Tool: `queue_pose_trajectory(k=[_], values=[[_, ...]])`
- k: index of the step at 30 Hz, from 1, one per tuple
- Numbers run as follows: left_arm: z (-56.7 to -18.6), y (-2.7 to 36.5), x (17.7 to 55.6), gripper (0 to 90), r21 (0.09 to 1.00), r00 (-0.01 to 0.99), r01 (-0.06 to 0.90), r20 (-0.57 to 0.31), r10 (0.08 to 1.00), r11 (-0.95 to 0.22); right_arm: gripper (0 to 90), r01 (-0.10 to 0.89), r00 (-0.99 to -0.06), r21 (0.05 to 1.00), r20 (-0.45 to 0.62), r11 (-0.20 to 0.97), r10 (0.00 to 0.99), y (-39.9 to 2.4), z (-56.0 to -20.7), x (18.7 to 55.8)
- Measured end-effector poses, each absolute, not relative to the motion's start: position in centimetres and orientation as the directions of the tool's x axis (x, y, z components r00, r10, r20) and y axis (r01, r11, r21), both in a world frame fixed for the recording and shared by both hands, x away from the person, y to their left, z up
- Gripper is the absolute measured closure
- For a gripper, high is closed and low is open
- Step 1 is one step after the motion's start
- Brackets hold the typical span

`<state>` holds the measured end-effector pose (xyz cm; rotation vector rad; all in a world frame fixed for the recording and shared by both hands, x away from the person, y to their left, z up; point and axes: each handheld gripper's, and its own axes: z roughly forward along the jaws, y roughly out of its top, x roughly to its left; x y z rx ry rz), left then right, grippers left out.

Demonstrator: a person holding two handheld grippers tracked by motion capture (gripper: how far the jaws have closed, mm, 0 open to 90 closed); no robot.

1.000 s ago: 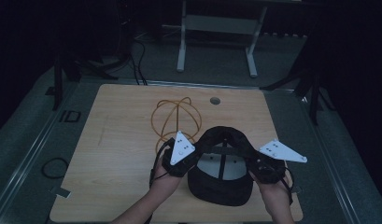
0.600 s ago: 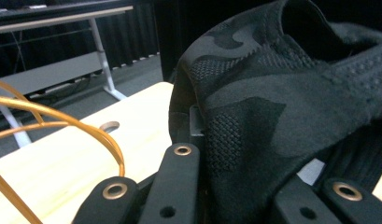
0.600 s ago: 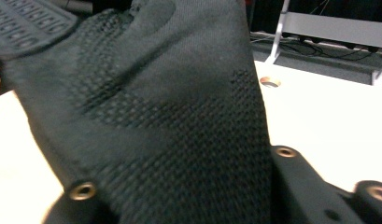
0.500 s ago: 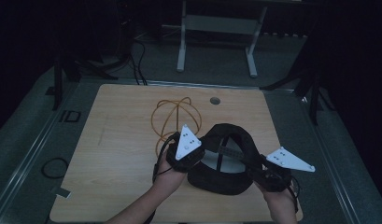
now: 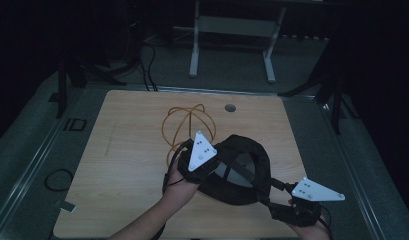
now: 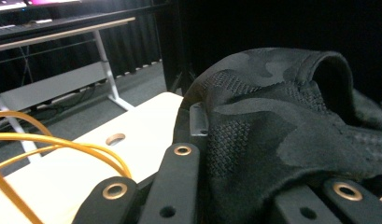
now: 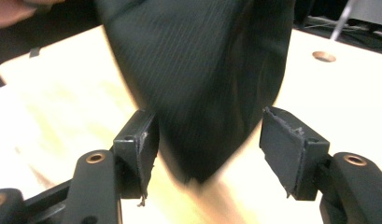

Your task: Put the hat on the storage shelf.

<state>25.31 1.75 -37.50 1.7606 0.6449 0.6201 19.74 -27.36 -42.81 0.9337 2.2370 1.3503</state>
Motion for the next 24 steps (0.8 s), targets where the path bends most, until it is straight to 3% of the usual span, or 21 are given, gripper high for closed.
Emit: queue_pose_trajectory(k=[4, 13, 20, 24], values=[[-37.7, 2.3, 25.4, 88.8, 0.965, 0.720, 0.103, 0.094, 0.688, -0.240, 39.8, 0.341, -0.743, 0.874, 0.024, 0.348, 0.668, -28.8, -43.6, 18.7], [-38.1, 4.1, 25.1, 88.7, 0.978, 0.807, 0.018, 0.110, 0.580, -0.210, 45.2, 0.293, -0.687, 0.905, -0.024, 0.307, 0.727, -32.4, -42.1, 18.6], [-38.0, 5.7, 25.2, 88.6, 0.984, 0.886, -0.033, 0.109, 0.451, -0.174, 47.0, 0.209, -0.720, 0.914, -0.097, 0.348, 0.687, -31.5, -39.8, 19.5], [-37.9, 6.8, 25.2, 88.6, 0.990, 0.937, -0.033, 0.079, 0.340, -0.139, 46.8, 0.142, -0.781, 0.919, -0.124, 0.367, 0.612, -29.3, -38.5, 20.1]])
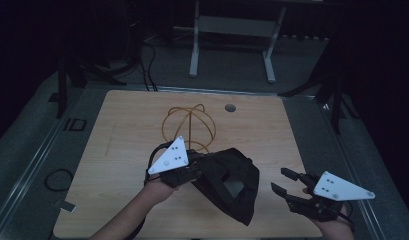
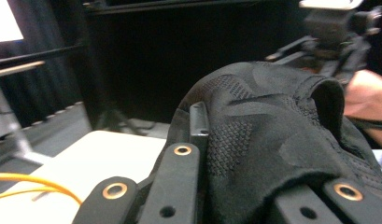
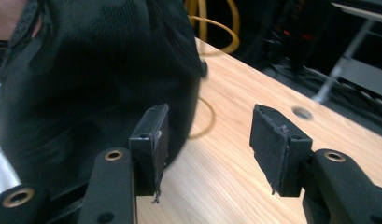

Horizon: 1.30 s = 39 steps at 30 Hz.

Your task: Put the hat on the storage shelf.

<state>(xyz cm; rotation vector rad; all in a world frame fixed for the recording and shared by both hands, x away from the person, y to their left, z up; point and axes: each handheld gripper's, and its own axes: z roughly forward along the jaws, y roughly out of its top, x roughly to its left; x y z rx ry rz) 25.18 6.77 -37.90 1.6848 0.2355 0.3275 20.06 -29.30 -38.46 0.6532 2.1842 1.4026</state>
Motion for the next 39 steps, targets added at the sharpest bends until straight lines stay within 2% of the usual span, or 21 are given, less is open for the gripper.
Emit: queue_pose_trajectory(k=[4, 9, 20, 23, 26, 27, 30, 32, 39], values=[[-38.0, 7.6, 25.5, 88.6, 0.994, 0.962, -0.003, 0.032, 0.269, -0.105, 43.7, 0.079, -0.831, 0.907, -0.169, 0.413, 0.530, -27.1, -38.1, 19.9], [-37.8, 7.9, 25.5, 88.6, 0.993, 0.967, -0.013, 0.042, 0.250, -0.116, 42.8, 0.021, -0.863, 0.899, -0.204, 0.437, 0.461, -25.0, -37.9, 19.9], [-37.6, 7.7, 25.3, 88.6, 0.990, 0.980, -0.033, 0.060, 0.191, -0.138, 43.3, -0.062, -0.903, 0.906, -0.229, 0.419, 0.362, -23.3, -37.1, 20.4], [-37.6, 7.6, 25.2, 88.6, 0.989, 0.979, -0.038, 0.066, 0.192, -0.145, 51.0, -0.072, -0.912, 0.902, -0.232, 0.425, 0.338, -23.0, -37.1, 20.4], [-37.7, 7.6, 25.3, 88.6, 0.989, 0.979, -0.032, 0.061, 0.196, -0.148, 63.1, -0.096, -0.913, 0.895, -0.254, 0.436, 0.319, -22.7, -37.1, 20.2], [-37.7, 7.6, 25.3, 88.6, 0.989, 0.979, -0.030, 0.058, 0.195, -0.147, 70.4, -0.108, -0.907, 0.891, -0.270, 0.441, 0.323, -22.6, -37.2, 20.1], [-37.8, 7.6, 25.4, 88.6, 0.988, 0.979, -0.025, 0.055, 0.195, -0.152, 84.9, -0.113, -0.901, 0.893, -0.277, 0.435, 0.335, -22.6, -37.2, 19.9], [-37.8, 7.7, 25.5, 88.5, 0.987, 0.978, -0.021, 0.054, 0.201, -0.161, 87.7, -0.114, -0.900, 0.899, -0.274, 0.424, 0.340, -22.8, -37.2, 19.9], [-38.2, 7.5, 25.9, 87.6, 0.979, 0.962, -0.003, 0.058, 0.266, -0.202, 88.5, -0.087, -0.903, 0.923, -0.232, 0.374, 0.362, -23.6, -36.8, 20.1]])
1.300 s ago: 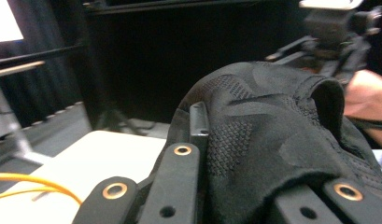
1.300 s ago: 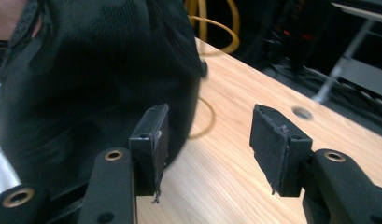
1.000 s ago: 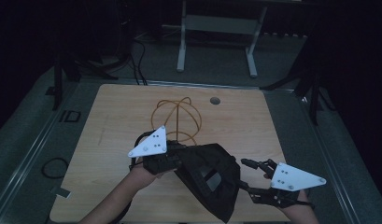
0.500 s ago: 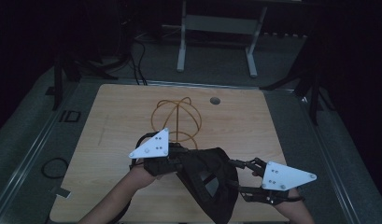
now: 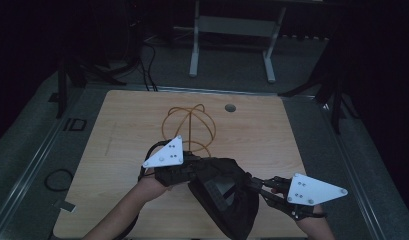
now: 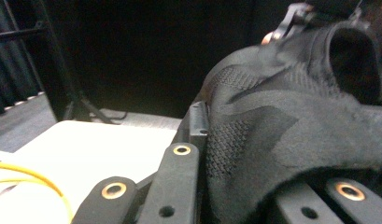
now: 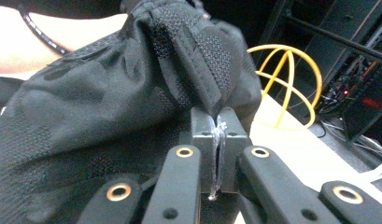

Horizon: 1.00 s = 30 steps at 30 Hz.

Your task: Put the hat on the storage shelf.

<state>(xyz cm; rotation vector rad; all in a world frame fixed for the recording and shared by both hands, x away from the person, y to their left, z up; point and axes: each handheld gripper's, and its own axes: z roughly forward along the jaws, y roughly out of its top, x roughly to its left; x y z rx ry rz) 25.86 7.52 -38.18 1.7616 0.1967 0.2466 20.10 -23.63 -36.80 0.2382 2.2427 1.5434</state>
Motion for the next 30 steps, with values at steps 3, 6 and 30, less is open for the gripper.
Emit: queue_pose_trajectory(k=[3, 6, 30], values=[[-38.1, 7.5, 25.8, 86.2, 0.977, 0.955, 0.000, 0.063, 0.289, -0.214, 88.6, -0.081, -0.903, 0.929, -0.223, 0.362, 0.368, -23.8, -36.7, 20.1], [-38.1, 7.6, 25.8, 83.1, 0.975, 0.947, -0.002, 0.073, 0.311, -0.221, 88.7, -0.078, -0.904, 0.931, -0.217, 0.356, 0.368, -24.0, -36.5, 20.2], [-39.7, 10.9, 25.6, 62.2, 0.966, 0.864, 0.057, 0.080, 0.497, -0.254, 88.7, -0.009, -0.833, 0.960, -0.162, 0.279, 0.530, -27.9, -34.9, 20.9]])
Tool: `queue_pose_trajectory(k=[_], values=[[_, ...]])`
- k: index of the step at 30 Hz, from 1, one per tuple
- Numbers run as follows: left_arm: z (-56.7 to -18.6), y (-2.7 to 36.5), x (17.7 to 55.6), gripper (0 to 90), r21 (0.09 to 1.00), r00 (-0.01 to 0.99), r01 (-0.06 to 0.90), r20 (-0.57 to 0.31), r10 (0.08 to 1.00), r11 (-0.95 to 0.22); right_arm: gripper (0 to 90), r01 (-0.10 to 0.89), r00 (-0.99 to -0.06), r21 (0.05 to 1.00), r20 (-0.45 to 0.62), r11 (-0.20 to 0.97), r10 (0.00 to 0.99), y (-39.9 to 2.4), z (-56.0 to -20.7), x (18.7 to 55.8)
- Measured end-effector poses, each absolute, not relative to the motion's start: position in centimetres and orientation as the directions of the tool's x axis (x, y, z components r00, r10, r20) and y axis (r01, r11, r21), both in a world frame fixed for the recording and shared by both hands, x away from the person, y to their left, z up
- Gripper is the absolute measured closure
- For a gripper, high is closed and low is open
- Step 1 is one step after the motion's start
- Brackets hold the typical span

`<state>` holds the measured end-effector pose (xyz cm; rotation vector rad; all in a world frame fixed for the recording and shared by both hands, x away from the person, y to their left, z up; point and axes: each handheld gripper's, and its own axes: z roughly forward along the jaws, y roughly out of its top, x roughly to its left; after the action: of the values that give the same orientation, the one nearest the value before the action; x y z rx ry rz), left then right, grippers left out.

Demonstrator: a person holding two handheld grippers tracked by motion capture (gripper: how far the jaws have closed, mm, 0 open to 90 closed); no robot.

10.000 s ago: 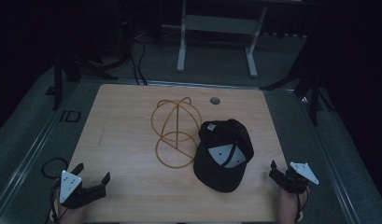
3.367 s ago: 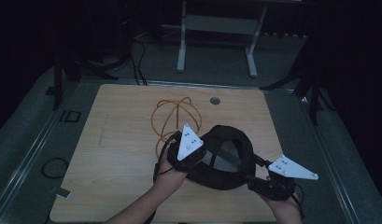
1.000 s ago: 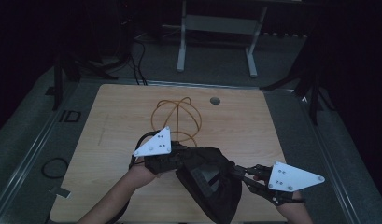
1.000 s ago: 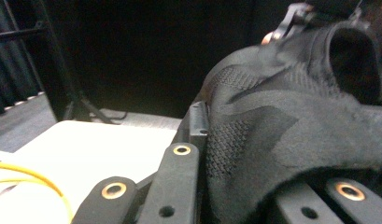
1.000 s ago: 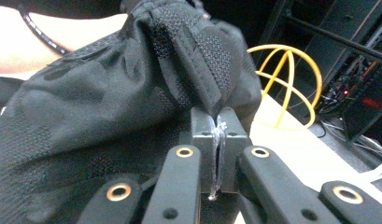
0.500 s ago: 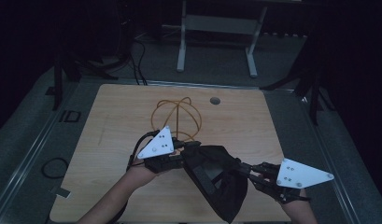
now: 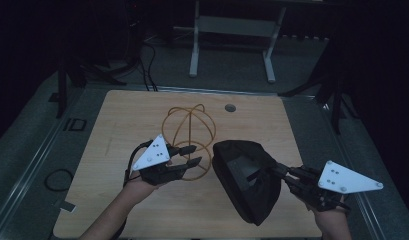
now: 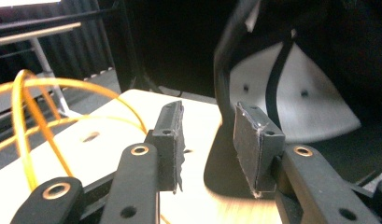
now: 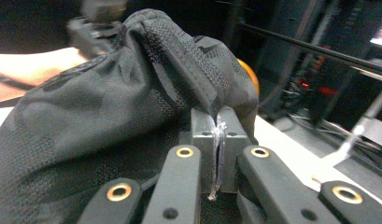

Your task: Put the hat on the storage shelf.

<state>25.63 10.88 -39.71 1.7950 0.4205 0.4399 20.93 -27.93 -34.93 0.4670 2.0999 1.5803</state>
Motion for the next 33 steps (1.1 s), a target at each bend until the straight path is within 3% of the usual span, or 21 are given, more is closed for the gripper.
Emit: queue_pose_trajectory(k=[22, 30, 33], values=[[-46.4, 16.5, 24.3, 59.2, 0.941, 0.763, 0.153, 0.082, 0.641, -0.302, 88.6, 0.035, -0.684, 0.956, -0.189, 0.291, 0.704, -28.6, -32.9, 25.9], [-49.0, 19.2, 24.0, 35.5, 0.938, 0.691, 0.253, -0.005, 0.723, -0.235, 88.6, 0.034, -0.663, 0.958, -0.192, 0.285, 0.724, -27.6, -31.5, 28.2], [-49.6, 19.7, 23.7, 26.9, 0.937, 0.669, 0.258, 0.003, 0.743, -0.236, 88.6, 0.034, -0.662, 0.957, -0.194, 0.287, 0.724, -27.1, -31.1, 28.7]])
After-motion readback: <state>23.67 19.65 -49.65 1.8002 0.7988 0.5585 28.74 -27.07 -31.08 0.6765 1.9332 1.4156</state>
